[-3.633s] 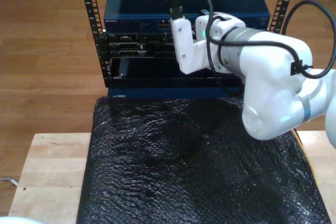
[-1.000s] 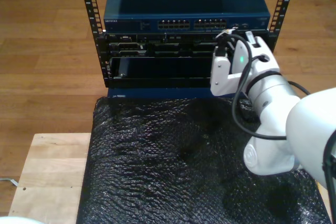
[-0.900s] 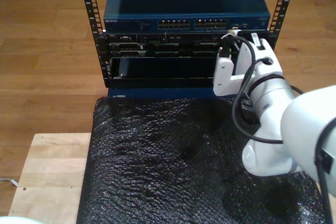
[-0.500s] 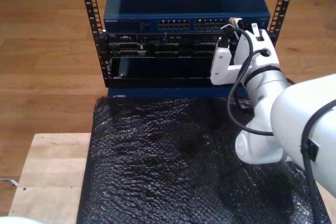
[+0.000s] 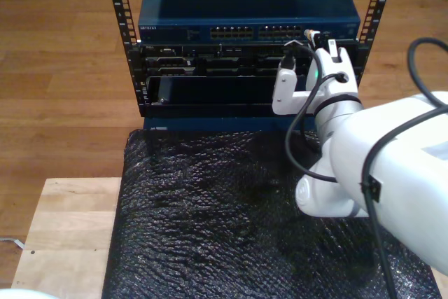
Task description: Grab the cable and plug it in
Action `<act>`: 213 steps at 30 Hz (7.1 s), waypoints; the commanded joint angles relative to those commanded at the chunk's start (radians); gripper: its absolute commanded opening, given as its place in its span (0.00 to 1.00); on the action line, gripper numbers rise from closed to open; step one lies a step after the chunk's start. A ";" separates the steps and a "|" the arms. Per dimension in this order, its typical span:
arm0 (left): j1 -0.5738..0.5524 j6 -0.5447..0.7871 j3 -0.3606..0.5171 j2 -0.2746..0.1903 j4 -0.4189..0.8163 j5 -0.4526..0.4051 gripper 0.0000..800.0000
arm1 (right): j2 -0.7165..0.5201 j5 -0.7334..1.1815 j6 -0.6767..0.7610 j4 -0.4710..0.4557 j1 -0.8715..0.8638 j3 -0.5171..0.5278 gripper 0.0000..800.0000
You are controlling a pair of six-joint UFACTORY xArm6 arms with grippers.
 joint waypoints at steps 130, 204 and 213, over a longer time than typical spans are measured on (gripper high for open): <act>0.000 0.000 0.000 0.000 0.000 0.000 1.00 | 0.316 -0.009 -0.089 0.241 0.081 -0.410 0.00; 0.000 0.000 0.000 0.000 0.000 0.000 1.00 | -0.273 0.350 -0.084 0.216 0.137 0.130 0.74; 0.000 0.000 0.000 0.000 0.000 0.000 1.00 | -0.470 0.629 -0.123 0.104 0.011 0.187 0.81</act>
